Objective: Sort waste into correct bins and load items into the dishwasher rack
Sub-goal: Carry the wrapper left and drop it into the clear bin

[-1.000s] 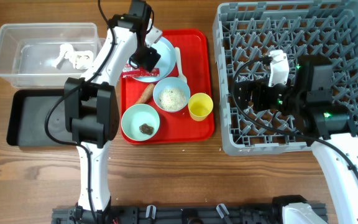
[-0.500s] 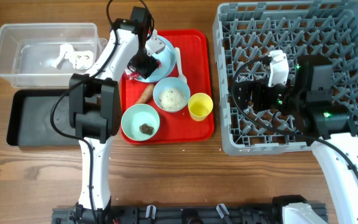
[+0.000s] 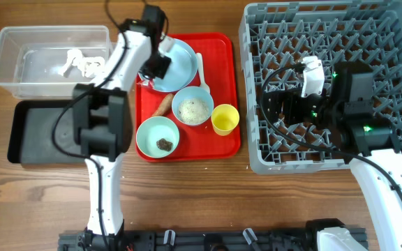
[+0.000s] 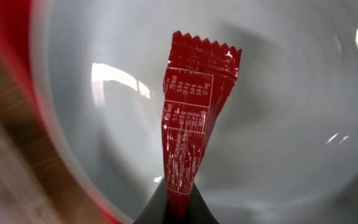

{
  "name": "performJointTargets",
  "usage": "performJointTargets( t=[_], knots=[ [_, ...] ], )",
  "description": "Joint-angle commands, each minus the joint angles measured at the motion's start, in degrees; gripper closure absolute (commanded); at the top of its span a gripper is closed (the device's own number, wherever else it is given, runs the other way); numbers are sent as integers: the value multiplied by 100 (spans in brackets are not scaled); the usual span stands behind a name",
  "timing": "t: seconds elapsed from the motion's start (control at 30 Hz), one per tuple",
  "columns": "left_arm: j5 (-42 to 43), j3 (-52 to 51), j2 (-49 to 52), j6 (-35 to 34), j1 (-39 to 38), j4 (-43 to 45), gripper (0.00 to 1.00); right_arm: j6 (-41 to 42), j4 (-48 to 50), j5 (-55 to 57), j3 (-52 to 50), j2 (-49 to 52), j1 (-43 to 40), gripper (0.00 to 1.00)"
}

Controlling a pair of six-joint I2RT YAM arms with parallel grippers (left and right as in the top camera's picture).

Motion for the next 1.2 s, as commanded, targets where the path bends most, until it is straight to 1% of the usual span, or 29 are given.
performJointTargets(
  t=[0.0, 0.07, 0.13, 0.2, 0.3, 0.33, 0.37, 0.4, 0.43, 0.47, 0.6, 0.67, 0.77, 0.8, 0.83, 0.87, 0.9, 0.93, 0.97, 1.07, 1.1, 1.17],
  knots=[
    [293, 92, -1307, -1447, 372, 2, 96, 79, 22, -111, 9, 44, 20, 0],
    [317, 92, -1622, -1600, 625, 9, 96, 83, 26, -111, 9, 44, 20, 0],
    [315, 90, -1646, -1832, 883, 7, 96, 81, 26, -111, 9, 44, 20, 0],
    [315, 37, -1567, -2050, 1209, 59, 96, 81, 28, -111, 11, 44, 20, 0],
    [317, 26, -1276, -2570, 1775, 284, 96, 79, 31, -90, 9, 44, 20, 0],
    [323, 26, -1169, -2643, 1915, 358, 91, 79, 33, -90, 9, 44, 20, 0],
    [323, 26, -968, -2640, 2098, 459, 67, 81, 46, -90, 9, 44, 20, 0],
    [341, 26, -887, -2638, 2151, 490, 46, 79, 52, -90, 9, 44, 20, 1],
    [341, 26, -804, -2636, 2190, 535, 18, 81, 68, -92, 9, 44, 20, 0],
    [339, 26, -745, -2632, 2212, 575, 0, 81, 90, -92, 9, 44, 20, 0],
    [365, 66, -852, -2573, 2212, 667, 0, 72, 107, -92, 9, 44, 20, 0],
    [654, 70, -1084, -2570, 2166, 535, 0, 63, 92, -90, 9, 44, 20, 0],
    [1637, 70, -1462, -1939, 1947, 26, 0, 63, 105, -90, 9, 44, 20, 0],
    [1799, 70, -1537, -1818, 1838, -236, 0, 63, 107, -87, 9, 44, 20, 0],
    [1823, 70, -1574, -1670, 1609, -726, 0, 66, 109, -87, 9, 44, 20, 0],
    [1821, 68, -1569, -1528, 1458, -988, 1, 66, 109, -74, 9, 44, 20, 0],
    [1821, 57, -1545, -1381, 1307, -1207, 4, 63, 107, -70, 9, 44, 20, 0],
    [1797, 20, -1532, -1318, 1143, -1368, 5, 66, 109, -70, 9, 44, 20, 0],
    [1794, -28, -1526, -1211, 955, -1488, 8, 66, 111, -70, 9, 44, 20, 0],
    [1379, -378, -1526, -1217, 476, -1405, 13, 74, 107, -72, 9, 44, 20, 0],
    [1115, -599, -1526, -1217, 339, -1307, 17, 74, 101, -72, 9, 44, 20, 1],
    [785, -1080, -1526, -1200, 223, -1040, 19, 74, 92, -70, 9, 44, 20, 0]
  ],
)
